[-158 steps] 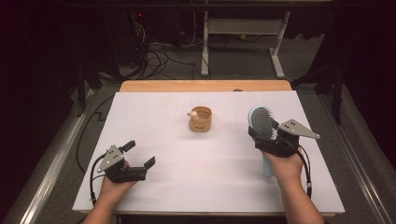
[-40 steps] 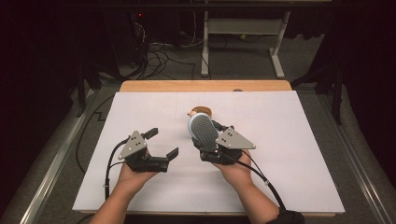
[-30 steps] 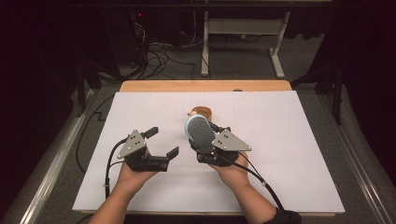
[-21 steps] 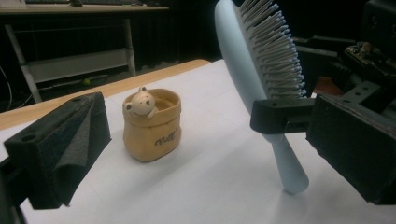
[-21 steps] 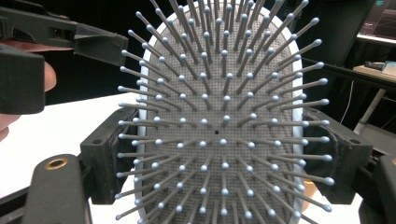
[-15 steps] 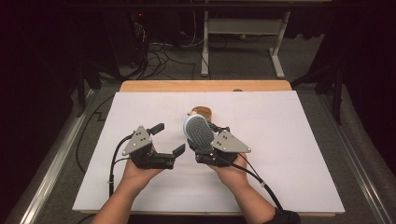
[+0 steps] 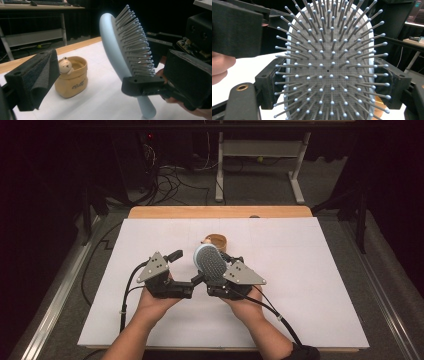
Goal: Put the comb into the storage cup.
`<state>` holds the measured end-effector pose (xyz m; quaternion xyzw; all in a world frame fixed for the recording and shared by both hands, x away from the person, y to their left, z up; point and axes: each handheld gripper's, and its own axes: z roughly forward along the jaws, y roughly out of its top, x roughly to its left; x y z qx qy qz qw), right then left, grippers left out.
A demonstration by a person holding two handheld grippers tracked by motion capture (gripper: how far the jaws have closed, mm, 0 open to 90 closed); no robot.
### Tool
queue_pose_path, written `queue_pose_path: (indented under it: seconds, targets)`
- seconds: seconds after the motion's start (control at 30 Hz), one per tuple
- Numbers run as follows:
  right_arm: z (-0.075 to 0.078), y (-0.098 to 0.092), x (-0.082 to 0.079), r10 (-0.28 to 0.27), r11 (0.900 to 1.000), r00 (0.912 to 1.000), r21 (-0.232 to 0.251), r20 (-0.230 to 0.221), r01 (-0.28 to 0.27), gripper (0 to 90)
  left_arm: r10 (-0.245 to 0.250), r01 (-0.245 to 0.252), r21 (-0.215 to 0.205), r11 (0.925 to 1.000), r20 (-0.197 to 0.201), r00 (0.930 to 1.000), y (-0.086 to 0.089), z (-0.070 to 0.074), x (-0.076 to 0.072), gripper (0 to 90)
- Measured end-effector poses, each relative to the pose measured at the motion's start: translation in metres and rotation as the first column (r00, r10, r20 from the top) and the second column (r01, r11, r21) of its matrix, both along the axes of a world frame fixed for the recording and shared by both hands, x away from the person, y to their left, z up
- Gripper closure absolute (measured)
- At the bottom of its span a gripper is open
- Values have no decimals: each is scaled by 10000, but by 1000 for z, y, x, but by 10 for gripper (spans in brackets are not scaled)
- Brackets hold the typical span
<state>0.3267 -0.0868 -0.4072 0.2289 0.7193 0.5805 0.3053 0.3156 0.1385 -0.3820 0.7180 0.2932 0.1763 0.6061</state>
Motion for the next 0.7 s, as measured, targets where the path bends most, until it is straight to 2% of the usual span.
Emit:
queue_pose_path:
  seconds: [0.37, 0.5, 0.7]
  targets:
    - [-2, 3, -1, 99, 9999, 9999, -90, -54, -99, 211, -194, 174, -472, 9987, -432, 9989, -5, -1, 7, 97]
    - [-3, 4, -1, 138, 9999, 9999, -86, -75, -139, 211, -274, 254, -414, 9988, -494, 9984, -7, -1, 8, 131]
    - [-3, 5, -2, 168, 9998, 9998, -91, -78, -169, 211, -317, 282, -562, 9980, -626, 9975, -8, -1, 9, 156]
